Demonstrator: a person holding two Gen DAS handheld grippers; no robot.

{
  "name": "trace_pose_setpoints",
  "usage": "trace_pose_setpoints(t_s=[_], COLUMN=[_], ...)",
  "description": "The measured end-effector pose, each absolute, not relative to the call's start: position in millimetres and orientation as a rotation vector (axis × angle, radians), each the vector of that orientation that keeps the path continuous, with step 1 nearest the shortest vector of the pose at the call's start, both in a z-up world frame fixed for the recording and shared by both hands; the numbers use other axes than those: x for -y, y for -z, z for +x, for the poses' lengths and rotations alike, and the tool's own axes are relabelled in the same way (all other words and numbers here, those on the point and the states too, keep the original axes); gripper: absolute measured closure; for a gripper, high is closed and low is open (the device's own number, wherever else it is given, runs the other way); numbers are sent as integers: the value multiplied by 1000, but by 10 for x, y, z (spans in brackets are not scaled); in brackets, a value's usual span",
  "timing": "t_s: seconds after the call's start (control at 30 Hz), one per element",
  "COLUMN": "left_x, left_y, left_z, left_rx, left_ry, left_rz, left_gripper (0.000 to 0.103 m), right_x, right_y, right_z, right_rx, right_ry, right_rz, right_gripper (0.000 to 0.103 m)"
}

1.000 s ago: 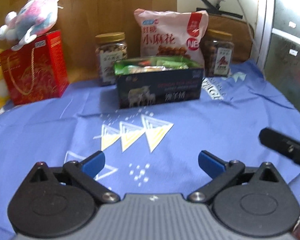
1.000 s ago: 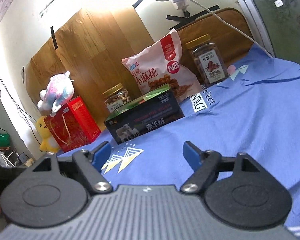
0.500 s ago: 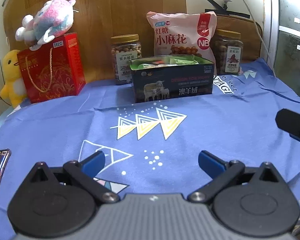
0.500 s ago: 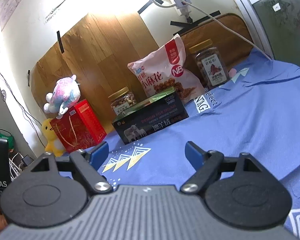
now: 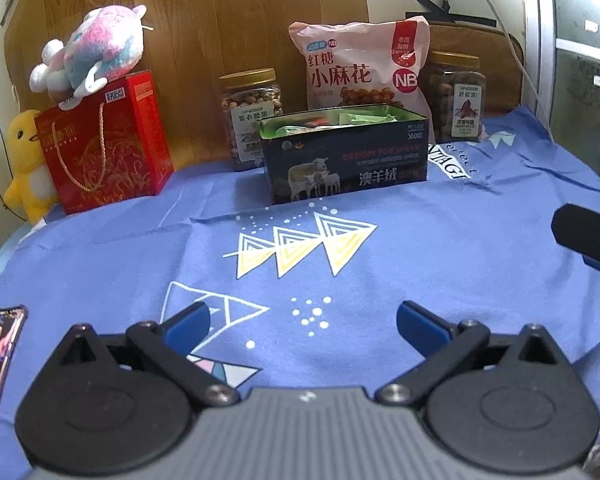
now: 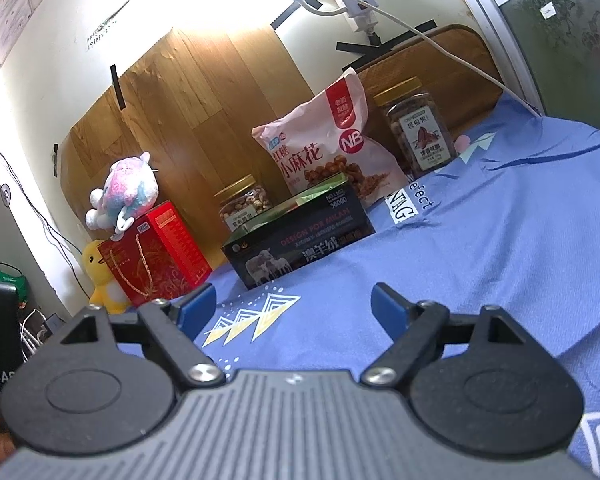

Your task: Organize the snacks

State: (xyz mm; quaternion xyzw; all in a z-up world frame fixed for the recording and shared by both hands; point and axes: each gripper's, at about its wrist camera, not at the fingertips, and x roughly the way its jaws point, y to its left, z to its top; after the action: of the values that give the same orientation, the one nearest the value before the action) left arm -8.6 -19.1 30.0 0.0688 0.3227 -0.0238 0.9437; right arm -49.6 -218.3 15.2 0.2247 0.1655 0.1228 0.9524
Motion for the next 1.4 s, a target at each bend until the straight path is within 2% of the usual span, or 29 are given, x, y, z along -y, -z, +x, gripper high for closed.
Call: trace_pose_setpoints(t_s=[1.4], left_x=[192], left_y=[-98], left_z=[-69], left_rx=[-714], left_ry=[-23], left_rz=[235], left_gripper=[0], right_x=[2168], right_y=[-37], right_z=[-492], right_rx=[-374], right_ry=[-225], right_rz=[488], right_gripper=[14])
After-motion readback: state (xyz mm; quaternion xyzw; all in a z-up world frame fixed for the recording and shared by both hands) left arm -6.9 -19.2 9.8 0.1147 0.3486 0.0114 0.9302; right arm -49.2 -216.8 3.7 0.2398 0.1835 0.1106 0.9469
